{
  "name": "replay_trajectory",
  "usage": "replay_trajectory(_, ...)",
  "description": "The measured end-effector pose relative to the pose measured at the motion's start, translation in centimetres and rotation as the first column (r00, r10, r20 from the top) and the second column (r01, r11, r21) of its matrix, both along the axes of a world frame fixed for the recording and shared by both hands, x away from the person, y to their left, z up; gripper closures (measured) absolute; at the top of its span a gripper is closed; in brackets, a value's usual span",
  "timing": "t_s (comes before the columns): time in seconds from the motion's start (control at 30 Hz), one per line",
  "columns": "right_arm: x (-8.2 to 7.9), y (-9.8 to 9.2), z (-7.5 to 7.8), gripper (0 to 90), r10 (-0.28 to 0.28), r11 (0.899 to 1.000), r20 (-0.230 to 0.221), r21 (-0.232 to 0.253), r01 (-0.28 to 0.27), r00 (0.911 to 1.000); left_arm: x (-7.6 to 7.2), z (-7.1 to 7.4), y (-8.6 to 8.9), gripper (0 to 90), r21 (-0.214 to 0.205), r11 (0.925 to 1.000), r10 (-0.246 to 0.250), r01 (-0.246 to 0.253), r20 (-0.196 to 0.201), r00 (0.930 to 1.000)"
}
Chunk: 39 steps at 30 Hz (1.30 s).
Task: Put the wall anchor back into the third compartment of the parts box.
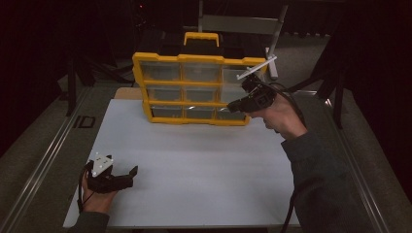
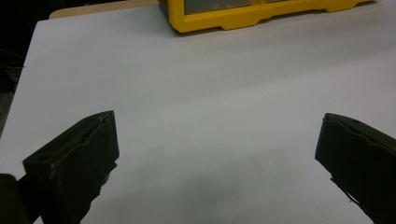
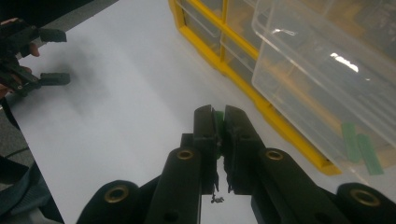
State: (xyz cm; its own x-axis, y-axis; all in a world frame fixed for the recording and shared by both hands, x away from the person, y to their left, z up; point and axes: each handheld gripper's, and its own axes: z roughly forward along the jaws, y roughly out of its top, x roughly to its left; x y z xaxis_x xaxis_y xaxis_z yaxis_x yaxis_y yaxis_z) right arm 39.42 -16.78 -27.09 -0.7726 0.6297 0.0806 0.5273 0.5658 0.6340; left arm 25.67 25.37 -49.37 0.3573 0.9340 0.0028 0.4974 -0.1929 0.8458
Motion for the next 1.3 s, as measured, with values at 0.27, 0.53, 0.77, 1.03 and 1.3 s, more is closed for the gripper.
replay_trajectory(0.27,0.2,-0.1,0.7,84.1,-0.004,1.000,0.001,0.008,0.004,1.0000,0.0,0.0,0.0,0.1,-0.001,1.0000,0.001,-0.001,0.000,1.0000)
replay_trajectory(0.53,0.2,-0.2,1.5,84.1,-0.002,1.000,0.004,0.016,0.002,1.0000,0.0,0.0,0.0,0.1,-0.001,1.0000,0.001,-0.001,0.000,1.0000)
replay_trajectory(0.77,0.3,-0.4,2.1,84.1,-0.010,1.000,0.006,0.016,0.009,0.9999,0.0,0.0,0.0,0.1,0.000,1.0000,0.001,-0.001,-0.001,1.0000)
replay_trajectory(1.03,0.5,-0.5,2.7,84.1,-0.014,1.000,0.006,0.022,0.013,0.9999,0.0,0.0,0.0,0.1,0.002,1.0000,-0.001,0.001,-0.003,1.0000)
replay_trajectory(1.3,0.7,-0.8,3.4,84.1,-0.024,0.999,0.012,0.029,0.024,0.9996,0.0,0.0,0.0,0.1,0.002,1.0000,0.000,0.000,-0.003,1.0000)
